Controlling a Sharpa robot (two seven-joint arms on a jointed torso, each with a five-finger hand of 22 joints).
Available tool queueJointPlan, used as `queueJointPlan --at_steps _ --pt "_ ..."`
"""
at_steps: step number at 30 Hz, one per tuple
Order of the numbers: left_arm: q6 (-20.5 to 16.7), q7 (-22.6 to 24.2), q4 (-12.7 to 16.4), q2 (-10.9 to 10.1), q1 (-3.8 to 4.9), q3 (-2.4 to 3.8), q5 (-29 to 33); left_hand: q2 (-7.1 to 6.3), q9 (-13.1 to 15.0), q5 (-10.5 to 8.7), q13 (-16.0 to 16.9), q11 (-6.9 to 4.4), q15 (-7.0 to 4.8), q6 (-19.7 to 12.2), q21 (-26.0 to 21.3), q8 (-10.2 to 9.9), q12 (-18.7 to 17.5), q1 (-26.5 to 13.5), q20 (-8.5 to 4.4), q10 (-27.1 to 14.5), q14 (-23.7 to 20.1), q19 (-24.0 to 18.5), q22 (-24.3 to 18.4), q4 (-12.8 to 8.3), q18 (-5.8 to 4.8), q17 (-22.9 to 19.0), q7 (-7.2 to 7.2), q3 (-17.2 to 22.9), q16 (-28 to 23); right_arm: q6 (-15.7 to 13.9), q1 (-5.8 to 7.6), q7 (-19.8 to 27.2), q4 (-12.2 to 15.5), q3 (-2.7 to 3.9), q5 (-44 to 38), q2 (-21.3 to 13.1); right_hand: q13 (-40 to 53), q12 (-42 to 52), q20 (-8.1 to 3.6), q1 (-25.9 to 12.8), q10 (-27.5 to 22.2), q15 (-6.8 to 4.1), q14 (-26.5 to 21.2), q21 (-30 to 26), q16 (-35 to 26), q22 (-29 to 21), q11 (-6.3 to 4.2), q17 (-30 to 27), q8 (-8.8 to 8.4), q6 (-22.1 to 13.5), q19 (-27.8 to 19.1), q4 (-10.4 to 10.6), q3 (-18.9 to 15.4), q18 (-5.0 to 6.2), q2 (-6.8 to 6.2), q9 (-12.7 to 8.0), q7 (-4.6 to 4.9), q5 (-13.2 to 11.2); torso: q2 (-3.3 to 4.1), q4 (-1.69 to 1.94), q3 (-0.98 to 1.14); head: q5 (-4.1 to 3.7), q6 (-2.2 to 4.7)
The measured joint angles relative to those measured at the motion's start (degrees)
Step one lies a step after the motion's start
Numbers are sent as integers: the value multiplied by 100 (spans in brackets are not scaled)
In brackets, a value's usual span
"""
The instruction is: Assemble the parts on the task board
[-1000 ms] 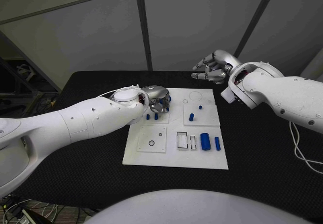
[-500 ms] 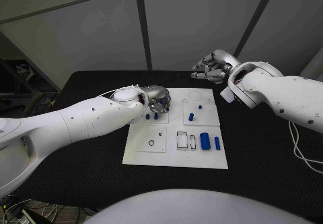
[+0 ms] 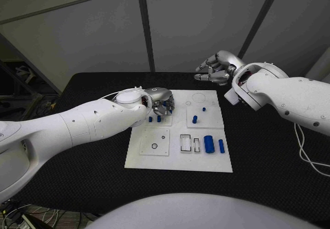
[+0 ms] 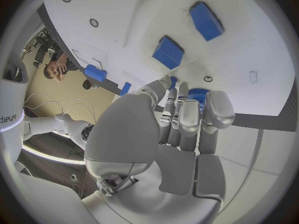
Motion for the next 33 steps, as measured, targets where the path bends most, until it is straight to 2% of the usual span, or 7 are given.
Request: queueJointPlan --at_steps 1,9,14,18,26,29,33 --pt "1 3 2 0 0 0 0 1 0 0 -6 20 0 12 29 1 -1 -1 0 21 0 0 0 -5 0 0 11 6 23 1 0 0 0 0 0 0 0 0 0 0 0 0 0 0 0 0 0 0 0 0 0 0 0 0 0 0 0 0 0 0 0 -1 0" --pt "9 19 22 -5 -3 -1 -2 37 -6 0 -11 -100 -83 234 128 52 -49 -26 -62 275 83 61 0 -58 -1 24 29 184 79 9 0 -2 -3 0 0 1 7 0 0 0 0 0 0 0 0 0 0 0 0 0 0 0 0 0 0 0 0 0 0 1 0 2 0" --pt "10 26 29 -9 -4 -1 -2 108 -7 0 -11 -156 -103 366 189 62 -104 -1 -113 419 104 113 0 -123 0 26 36 282 110 14 0 -2 -4 0 -1 6 17 0 0 0 0 0 0 0 0 0 0 -1 0 0 0 0 0 0 0 0 0 0 0 1 -1 3 -1" --pt "5 33 34 -14 -5 -1 4 160 -13 0 -11 -140 -125 418 264 62 -133 51 -123 514 125 164 -1 -182 -2 32 70 373 132 17 0 -2 -7 0 -1 7 16 0 0 0 0 0 0 0 0 0 0 -1 0 0 0 0 0 0 0 0 0 0 0 1 -2 3 -1" --pt "-57 50 84 -89 -6 7 31 160 -49 0 -21 -134 -125 443 306 56 -261 52 -144 603 125 184 -1 -298 -2 25 95 520 132 19 0 -2 -15 0 -3 2 16 0 0 0 0 0 0 0 0 0 0 -1 0 0 0 0 0 0 0 0 0 0 -5 3 -3 -8 -1" --pt "-91 62 133 -144 -15 59 46 160 -53 0 -21 -112 -125 459 306 39 -300 52 -123 625 125 205 -1 -321 -4 16 111 543 132 19 -1 -2 -24 0 -4 -2 16 0 0 0 0 0 0 0 0 0 0 -1 0 0 0 0 0 0 0 0 0 0 -6 4 -3 -9 1" --pt "-138 80 231 -227 -16 191 95 160 -59 0 -22 -112 -125 459 306 39 -304 52 -123 625 125 205 -1 -327 -5 7 111 549 132 19 -1 -2 -35 0 -4 -4 16 0 0 0 0 0 0 0 0 0 0 -1 0 0 0 0 0 0 0 0 0 0 -8 4 -3 -7 19"
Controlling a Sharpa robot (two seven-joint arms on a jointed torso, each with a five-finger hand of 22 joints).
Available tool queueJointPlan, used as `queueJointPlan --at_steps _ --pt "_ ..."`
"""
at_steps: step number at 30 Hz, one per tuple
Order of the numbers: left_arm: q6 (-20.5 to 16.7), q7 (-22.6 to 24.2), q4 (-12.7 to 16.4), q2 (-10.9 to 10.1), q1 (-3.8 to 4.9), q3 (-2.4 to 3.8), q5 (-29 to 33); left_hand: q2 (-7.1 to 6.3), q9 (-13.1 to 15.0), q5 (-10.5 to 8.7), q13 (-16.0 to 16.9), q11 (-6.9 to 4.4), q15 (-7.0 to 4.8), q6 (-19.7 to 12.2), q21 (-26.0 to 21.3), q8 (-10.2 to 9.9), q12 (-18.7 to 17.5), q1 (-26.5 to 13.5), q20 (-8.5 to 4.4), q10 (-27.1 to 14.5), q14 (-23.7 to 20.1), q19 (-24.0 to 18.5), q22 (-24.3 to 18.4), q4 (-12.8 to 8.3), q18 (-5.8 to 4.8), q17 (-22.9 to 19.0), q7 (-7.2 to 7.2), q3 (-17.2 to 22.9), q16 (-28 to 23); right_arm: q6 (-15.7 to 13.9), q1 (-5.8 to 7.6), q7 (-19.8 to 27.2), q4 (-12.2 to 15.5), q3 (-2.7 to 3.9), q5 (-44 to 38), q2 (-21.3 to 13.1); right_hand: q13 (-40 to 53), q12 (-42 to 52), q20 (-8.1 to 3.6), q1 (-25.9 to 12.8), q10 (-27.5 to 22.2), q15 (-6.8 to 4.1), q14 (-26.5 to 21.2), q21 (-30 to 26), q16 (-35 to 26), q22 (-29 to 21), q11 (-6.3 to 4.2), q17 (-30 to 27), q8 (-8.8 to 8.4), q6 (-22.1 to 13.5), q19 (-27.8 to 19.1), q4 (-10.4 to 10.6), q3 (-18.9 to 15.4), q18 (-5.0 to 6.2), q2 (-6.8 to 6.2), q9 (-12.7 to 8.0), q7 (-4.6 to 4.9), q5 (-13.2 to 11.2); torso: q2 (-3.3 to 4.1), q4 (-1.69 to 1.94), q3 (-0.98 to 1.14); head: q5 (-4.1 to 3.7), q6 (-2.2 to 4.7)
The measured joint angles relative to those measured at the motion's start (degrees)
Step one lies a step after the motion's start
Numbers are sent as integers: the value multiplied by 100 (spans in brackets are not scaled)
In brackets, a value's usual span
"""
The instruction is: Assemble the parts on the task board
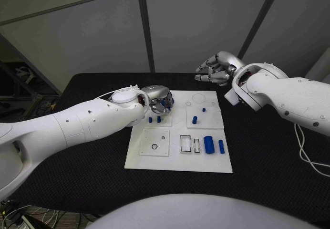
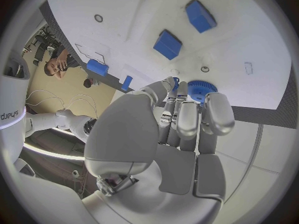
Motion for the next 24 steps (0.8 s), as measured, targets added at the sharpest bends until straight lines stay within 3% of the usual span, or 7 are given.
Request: queueJointPlan --at_steps 5,9,18,24 --pt "-44 20 157 -151 4 157 113 0 -7 0 -5 19 0 20 0 -27 -28 0 0 19 0 0 0 -22 0 -27 20 22 0 0 -1 1 -16 0 0 -7 0 0 0 0 0 0 0 0 0 0 0 0 0 0 0 0 0 0 0 0 0 0 -3 3 2 23 17" --pt "-60 24 252 -266 4 245 203 0 -8 0 -5 19 0 20 0 -27 -28 0 0 19 0 0 0 -33 1 -34 21 33 0 0 -1 1 -22 0 0 -13 2 0 0 0 0 0 0 0 0 0 0 0 0 0 0 0 0 0 0 0 0 0 -3 6 2 35 29" --pt "-34 15 357 -546 -4 298 339 0 -14 0 -10 19 0 40 0 -27 -66 0 0 19 0 0 0 -33 0 -60 41 33 0 -1 -2 2 -42 0 -2 -33 5 0 0 0 0 0 0 0 0 0 0 -1 0 0 0 0 0 0 0 0 0 0 0 10 2 58 29" --pt "9 -8 364 -669 -66 303 379 0 -15 0 -10 19 0 40 0 -27 -91 0 0 60 0 -1 -1 -33 0 -78 41 33 0 -1 -3 2 -50 0 -2 -40 5 0 0 0 0 0 0 0 0 0 0 -1 0 0 0 0 0 0 0 0 0 0 3 10 2 68 31"
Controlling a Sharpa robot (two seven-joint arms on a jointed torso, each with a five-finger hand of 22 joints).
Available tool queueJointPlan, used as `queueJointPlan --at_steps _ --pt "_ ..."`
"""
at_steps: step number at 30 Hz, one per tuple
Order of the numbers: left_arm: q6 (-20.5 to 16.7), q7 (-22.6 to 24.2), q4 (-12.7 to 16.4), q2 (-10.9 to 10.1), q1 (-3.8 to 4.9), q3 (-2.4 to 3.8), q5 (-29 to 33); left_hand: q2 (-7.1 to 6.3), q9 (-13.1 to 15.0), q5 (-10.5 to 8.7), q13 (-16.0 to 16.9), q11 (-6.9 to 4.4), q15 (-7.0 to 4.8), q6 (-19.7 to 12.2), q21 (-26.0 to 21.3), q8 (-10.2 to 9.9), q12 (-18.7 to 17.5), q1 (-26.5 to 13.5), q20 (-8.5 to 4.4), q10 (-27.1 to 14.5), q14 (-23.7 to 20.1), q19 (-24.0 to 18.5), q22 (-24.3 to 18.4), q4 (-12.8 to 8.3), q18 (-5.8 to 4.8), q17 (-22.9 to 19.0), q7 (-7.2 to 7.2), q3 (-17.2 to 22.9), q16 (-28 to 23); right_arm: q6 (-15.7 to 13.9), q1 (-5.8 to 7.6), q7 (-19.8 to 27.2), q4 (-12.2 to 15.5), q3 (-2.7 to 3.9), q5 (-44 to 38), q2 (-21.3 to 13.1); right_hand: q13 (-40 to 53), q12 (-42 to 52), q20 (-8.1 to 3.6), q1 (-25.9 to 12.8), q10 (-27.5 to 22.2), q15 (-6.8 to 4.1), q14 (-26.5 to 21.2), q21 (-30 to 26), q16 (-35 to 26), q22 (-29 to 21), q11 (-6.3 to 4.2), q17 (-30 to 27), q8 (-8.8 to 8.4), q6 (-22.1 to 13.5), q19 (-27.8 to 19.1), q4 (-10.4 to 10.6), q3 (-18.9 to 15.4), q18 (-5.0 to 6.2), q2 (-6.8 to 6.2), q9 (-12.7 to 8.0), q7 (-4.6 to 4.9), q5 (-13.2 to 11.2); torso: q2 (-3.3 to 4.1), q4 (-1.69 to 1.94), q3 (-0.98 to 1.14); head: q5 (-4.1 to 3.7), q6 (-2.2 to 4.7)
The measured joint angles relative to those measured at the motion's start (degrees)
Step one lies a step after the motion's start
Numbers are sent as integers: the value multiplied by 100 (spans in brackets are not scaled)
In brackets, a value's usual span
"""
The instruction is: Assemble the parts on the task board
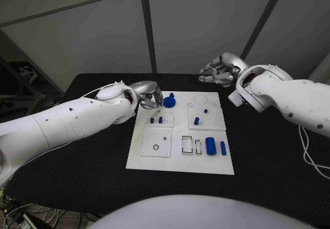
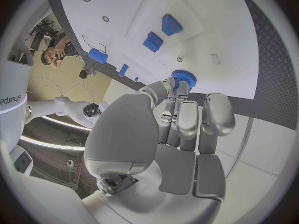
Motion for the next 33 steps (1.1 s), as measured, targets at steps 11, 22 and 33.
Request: queueJointPlan --at_steps 11,22,33 --pt "95 -45 -5 -49 -80 0 27 0 0 0 0 0 0 0 0 0 -3 0 0 0 0 0 0 0 0 -25 0 0 0 0 -2 -1 -2 0 -6 -7 -1 0 0 0 0 0 0 0 0 0 0 0 0 0 0 0 0 0 0 0 0 0 4 -14 -1 18 -7" --pt "188 -85 -12 -77 -92 0 37 0 -6 0 0 0 0 0 -33 0 -3 0 0 0 0 0 0 0 0 -31 0 0 0 0 -3 -3 1 0 -81 -10 -1 0 0 0 0 0 0 0 0 0 0 -1 0 0 0 0 0 0 0 0 0 0 4 -18 2 19 -21" --pt "277 -91 -59 -32 -97 0 74 -18 -5 0 1 0 0 0 -55 -22 -25 -18 0 0 0 0 0 0 0 -54 0 0 0 0 -3 -3 -7 0 -113 6 -2 0 0 0 0 0 0 0 0 0 0 -1 0 0 0 0 0 0 0 0 0 0 5 -18 -1 27 -29"
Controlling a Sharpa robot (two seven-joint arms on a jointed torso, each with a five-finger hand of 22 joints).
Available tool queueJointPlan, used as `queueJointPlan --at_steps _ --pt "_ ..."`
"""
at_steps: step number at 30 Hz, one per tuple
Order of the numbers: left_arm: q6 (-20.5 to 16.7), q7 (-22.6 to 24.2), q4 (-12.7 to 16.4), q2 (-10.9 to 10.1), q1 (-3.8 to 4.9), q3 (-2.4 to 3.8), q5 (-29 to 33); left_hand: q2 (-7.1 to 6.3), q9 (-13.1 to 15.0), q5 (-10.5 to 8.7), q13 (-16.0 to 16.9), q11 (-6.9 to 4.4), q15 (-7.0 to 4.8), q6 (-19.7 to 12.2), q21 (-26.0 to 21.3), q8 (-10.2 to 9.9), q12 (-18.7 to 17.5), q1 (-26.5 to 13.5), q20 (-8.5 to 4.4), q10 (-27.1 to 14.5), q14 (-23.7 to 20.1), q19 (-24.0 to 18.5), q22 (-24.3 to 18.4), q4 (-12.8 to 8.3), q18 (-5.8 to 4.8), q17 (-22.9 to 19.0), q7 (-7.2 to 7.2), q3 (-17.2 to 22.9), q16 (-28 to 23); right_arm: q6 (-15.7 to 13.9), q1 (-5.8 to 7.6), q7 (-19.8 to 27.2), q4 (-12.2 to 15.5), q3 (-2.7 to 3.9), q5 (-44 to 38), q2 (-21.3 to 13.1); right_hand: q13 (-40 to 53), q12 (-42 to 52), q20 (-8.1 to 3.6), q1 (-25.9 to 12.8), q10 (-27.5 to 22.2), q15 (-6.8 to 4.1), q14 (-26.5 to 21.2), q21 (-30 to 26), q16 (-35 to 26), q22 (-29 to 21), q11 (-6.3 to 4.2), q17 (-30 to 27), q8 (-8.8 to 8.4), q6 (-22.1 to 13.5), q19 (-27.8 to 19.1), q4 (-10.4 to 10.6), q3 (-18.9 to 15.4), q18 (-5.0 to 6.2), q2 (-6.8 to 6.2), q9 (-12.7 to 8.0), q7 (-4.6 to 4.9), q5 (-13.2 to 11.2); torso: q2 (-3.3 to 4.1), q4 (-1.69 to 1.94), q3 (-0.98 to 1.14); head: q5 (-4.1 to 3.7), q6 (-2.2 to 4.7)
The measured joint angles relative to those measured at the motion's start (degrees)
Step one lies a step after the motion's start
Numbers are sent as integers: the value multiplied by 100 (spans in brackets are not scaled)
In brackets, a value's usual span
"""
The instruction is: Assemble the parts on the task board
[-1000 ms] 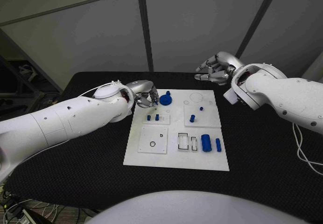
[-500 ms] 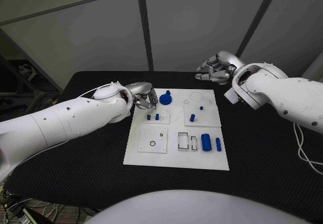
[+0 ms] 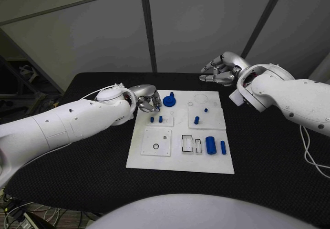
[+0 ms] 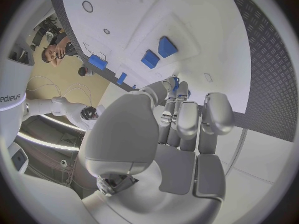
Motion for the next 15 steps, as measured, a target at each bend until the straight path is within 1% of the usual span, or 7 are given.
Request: queueJointPlan --at_steps 9,12,15 --pt "45 -1 -56 44 -5 0 30 -5 0 0 1 0 0 0 -22 0 0 -5 21 0 0 -22 0 0 -1 0 0 0 0 0 0 0 -1 0 -8 3 0 0 0 0 0 0 0 0 0 0 0 0 0 0 0 0 0 0 0 0 0 0 0 0 -1 -2 -10" --pt "66 -1 -63 62 -9 0 35 -5 -9 0 1 21 0 21 -22 0 0 -5 22 20 0 -22 0 0 0 -8 21 0 0 0 0 0 -1 0 -9 6 0 0 0 0 0 0 0 0 0 0 0 0 0 0 0 0 0 0 0 0 0 0 0 0 0 -7 -17" --pt "91 0 -64 73 -14 0 41 -5 -9 0 0 -10 0 21 -22 0 0 -5 21 51 0 -22 0 0 -1 -8 21 0 0 0 -1 0 -2 0 -10 7 0 0 0 0 0 0 0 0 0 0 0 0 0 0 0 0 0 0 0 0 0 0 0 0 1 -12 -21"
